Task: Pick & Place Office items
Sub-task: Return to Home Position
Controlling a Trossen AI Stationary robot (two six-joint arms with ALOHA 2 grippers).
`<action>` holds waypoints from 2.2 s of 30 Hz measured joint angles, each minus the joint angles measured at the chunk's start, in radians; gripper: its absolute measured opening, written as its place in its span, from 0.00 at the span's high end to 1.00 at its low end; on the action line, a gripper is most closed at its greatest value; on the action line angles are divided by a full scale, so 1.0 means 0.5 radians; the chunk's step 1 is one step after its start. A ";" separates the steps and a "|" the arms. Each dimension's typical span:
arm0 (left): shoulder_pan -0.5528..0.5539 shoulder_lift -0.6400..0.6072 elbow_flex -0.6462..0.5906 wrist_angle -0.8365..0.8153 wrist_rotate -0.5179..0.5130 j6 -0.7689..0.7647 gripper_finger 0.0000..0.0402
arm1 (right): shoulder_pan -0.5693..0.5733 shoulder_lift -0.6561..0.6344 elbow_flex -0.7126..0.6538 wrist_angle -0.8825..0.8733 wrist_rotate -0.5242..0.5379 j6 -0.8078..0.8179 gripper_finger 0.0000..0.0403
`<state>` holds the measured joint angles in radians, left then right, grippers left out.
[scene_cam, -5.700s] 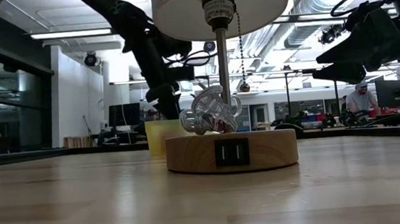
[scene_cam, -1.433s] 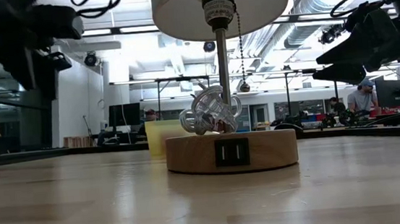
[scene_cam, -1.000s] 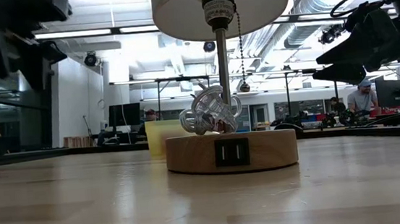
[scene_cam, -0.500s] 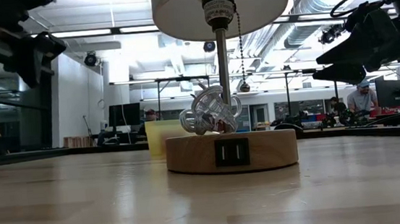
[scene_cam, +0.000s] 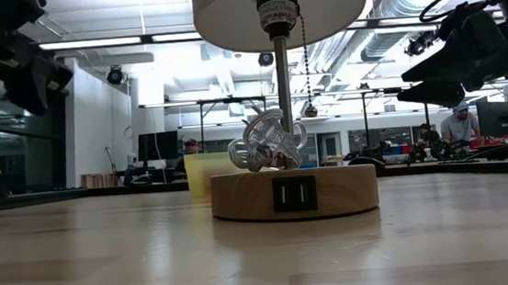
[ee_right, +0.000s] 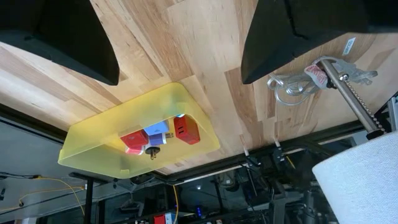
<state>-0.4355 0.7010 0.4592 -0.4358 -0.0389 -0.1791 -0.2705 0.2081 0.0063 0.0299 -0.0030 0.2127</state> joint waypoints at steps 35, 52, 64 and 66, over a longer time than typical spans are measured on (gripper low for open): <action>0.000 -0.925 -0.821 0.765 0.006 0.076 0.32 | 0.000 0.000 0.000 0.000 0.000 0.000 0.19; -0.001 -1.066 -0.827 0.750 0.082 0.121 0.32 | 0.000 0.000 0.000 0.000 0.000 0.000 0.19; -0.097 -1.132 -0.862 0.890 0.072 0.105 0.32 | 0.000 0.001 0.000 -0.001 0.000 0.000 0.19; -0.111 -1.131 -0.899 1.005 0.072 0.104 0.32 | 0.000 0.000 0.000 0.000 0.000 0.000 0.19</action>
<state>-0.4910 0.1352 0.0098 0.0666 -0.0029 -0.1270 -0.2703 0.2083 0.0063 0.0298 -0.0030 0.2127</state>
